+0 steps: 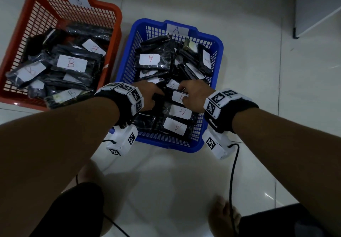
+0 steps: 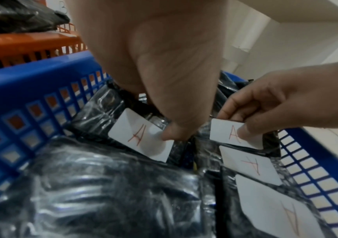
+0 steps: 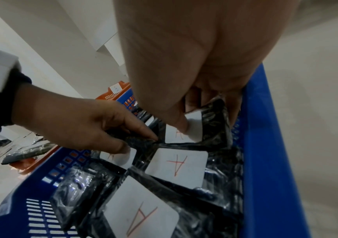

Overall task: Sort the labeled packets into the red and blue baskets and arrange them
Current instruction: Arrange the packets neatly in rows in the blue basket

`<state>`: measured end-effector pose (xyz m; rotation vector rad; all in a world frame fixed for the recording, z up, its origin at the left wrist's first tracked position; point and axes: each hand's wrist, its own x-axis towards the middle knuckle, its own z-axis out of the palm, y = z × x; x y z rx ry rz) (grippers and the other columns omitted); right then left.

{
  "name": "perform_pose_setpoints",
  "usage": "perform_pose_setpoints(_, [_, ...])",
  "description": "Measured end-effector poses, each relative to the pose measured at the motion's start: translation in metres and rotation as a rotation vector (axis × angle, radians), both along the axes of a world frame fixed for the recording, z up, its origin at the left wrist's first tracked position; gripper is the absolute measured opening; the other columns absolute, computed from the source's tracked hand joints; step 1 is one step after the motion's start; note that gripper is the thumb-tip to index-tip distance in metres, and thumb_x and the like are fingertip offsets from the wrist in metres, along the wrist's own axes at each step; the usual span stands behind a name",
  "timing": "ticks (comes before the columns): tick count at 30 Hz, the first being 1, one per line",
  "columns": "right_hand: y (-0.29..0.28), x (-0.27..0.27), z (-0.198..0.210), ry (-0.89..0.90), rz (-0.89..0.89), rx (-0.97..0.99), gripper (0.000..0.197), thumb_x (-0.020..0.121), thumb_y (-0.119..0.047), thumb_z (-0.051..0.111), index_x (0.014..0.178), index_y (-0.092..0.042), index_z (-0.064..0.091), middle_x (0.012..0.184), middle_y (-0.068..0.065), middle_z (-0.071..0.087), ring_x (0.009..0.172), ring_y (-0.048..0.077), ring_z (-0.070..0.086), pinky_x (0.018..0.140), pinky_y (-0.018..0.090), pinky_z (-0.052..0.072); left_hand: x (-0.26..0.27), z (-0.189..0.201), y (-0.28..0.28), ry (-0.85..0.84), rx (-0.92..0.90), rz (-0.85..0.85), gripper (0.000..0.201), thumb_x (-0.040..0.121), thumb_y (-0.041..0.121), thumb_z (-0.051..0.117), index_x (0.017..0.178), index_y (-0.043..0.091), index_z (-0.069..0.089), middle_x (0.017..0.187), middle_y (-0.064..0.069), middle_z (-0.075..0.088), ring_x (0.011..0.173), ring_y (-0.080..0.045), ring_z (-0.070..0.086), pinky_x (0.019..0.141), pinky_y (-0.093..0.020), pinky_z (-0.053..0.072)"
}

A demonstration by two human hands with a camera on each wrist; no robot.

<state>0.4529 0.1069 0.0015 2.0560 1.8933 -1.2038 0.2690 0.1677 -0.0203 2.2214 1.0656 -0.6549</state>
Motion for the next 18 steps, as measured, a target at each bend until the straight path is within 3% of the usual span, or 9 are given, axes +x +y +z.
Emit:
perform_pose_setpoints(4, [0.001,-0.004,-0.005,-0.052,0.024,0.002,0.035,0.093,-0.011,0.054,0.128,-0.013,0.054,0.122,0.014,0.058,0.106,0.029,0.06,0.076,0.025,0.044,-0.001,-0.008,-0.002,-0.026,-0.02,0.054,0.053,0.087,0.01,0.05,0.137,0.025,0.052,0.132,-0.009,0.058,0.118,-0.026,0.056,0.097,-0.036,0.048])
perform_pose_setpoints(6, [0.001,-0.004,-0.008,-0.072,0.037,0.007,0.034,0.093,-0.01,0.051,0.127,-0.011,0.054,0.121,0.015,0.058,0.106,0.029,0.059,0.075,0.024,0.042,-0.003,-0.008,-0.002,-0.084,0.009,0.093,0.05,0.086,0.01,0.05,0.132,0.026,0.056,0.123,-0.01,0.064,0.109,-0.028,0.061,0.091,-0.037,0.052])
perform_pose_setpoints(8, [0.001,-0.004,-0.01,-0.105,0.044,0.021,0.03,0.093,-0.007,0.05,0.122,-0.007,0.058,0.118,0.016,0.059,0.103,0.03,0.06,0.076,0.027,0.047,-0.006,-0.003,0.0,-0.204,0.138,0.156,0.036,0.085,0.016,0.055,0.12,0.023,0.062,0.111,-0.007,0.068,0.098,-0.027,0.064,0.083,-0.036,0.054])
perform_pose_setpoints(11, [0.0,-0.005,-0.014,-0.184,0.044,0.078,0.022,0.091,-0.005,0.053,0.109,-0.001,0.064,0.11,0.018,0.063,0.096,0.033,0.063,0.081,0.037,0.055,-0.009,0.004,0.011,-0.331,0.34,0.246,0.022,0.086,0.028,0.062,0.106,0.018,0.064,0.105,-0.004,0.065,0.097,-0.025,0.061,0.081,-0.04,0.053])
perform_pose_setpoints(15, [0.0,-0.009,-0.016,-0.253,-0.036,0.158,0.022,0.096,-0.015,0.053,0.112,-0.005,0.063,0.111,0.017,0.062,0.1,0.036,0.062,0.08,0.039,0.052,-0.004,0.003,0.025,-0.146,0.382,0.267,0.039,0.081,0.039,0.069,0.112,0.016,0.064,0.109,-0.01,0.064,0.099,-0.033,0.062,0.081,-0.044,0.054])
perform_pose_setpoints(18, [0.005,-0.013,-0.016,-0.253,-0.082,0.108,0.028,0.1,-0.026,0.048,0.117,-0.007,0.059,0.117,0.018,0.059,0.104,0.039,0.059,0.079,0.038,0.048,-0.001,-0.005,0.025,-0.048,0.353,0.299,0.049,0.077,0.034,0.073,0.117,0.011,0.057,0.113,-0.015,0.062,0.1,-0.037,0.061,0.08,-0.045,0.054])
